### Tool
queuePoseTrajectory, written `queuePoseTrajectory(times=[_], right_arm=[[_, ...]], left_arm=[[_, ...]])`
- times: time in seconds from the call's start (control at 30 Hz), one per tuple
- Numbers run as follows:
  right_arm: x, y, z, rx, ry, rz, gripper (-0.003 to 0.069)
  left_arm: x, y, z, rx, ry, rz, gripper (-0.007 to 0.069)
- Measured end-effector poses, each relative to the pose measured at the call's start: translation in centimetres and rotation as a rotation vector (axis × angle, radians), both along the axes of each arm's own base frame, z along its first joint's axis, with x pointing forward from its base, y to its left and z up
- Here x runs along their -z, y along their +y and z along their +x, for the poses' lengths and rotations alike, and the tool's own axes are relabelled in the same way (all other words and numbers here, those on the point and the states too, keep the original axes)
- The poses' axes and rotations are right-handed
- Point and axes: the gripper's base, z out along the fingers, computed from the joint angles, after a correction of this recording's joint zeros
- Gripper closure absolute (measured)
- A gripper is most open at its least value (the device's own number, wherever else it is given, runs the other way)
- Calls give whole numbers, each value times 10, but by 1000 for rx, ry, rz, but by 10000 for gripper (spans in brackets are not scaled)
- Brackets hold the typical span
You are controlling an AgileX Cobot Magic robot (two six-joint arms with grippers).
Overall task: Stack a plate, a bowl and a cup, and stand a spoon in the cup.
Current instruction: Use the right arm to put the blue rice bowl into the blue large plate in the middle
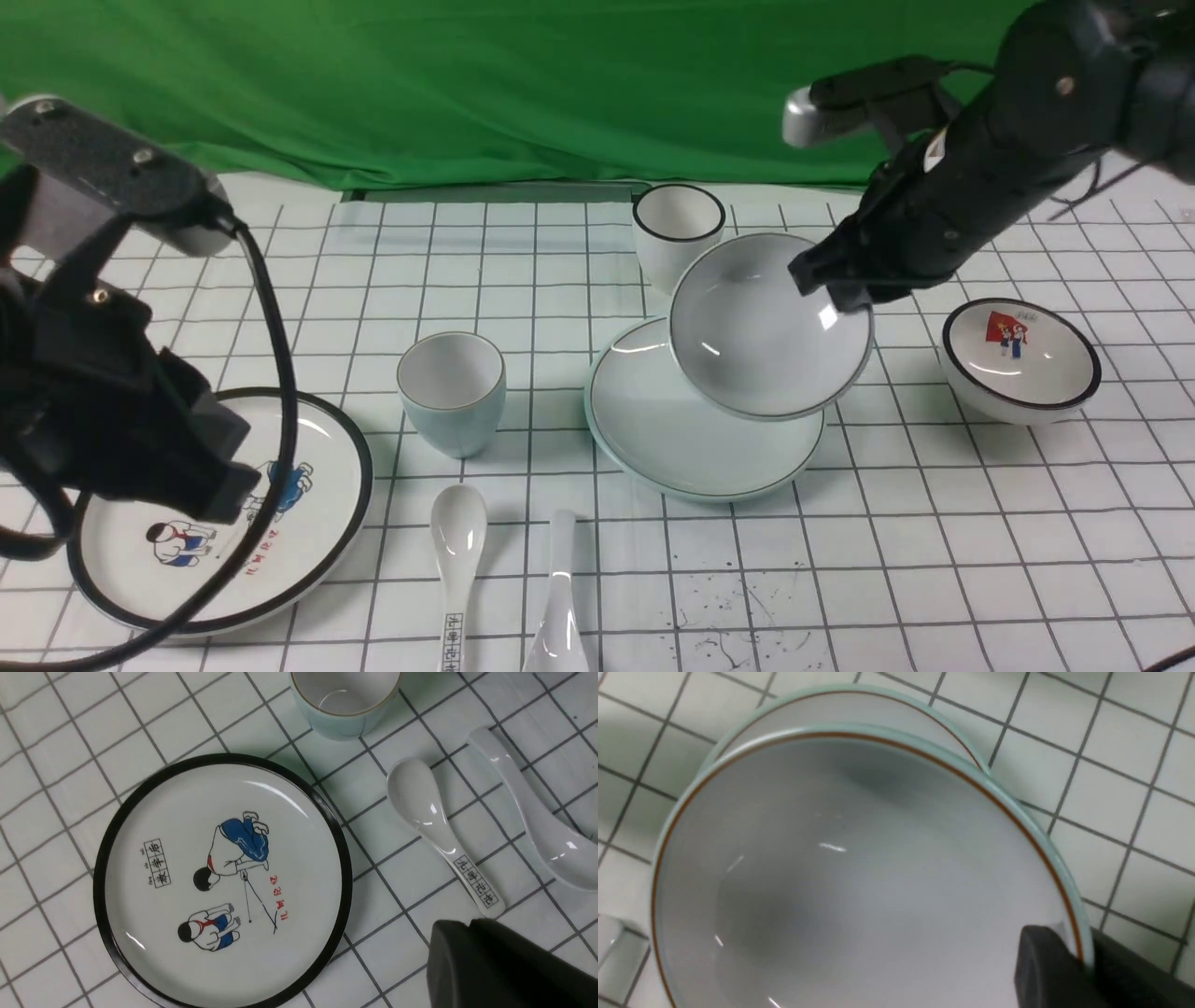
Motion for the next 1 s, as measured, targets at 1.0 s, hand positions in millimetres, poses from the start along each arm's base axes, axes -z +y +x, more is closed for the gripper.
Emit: queuePoseTrajectory(times=[1.0], right_arm=[[62,19,37,25,43,50,307]], left_arm=[[-11,-3,12,-18,-171,-63,652]])
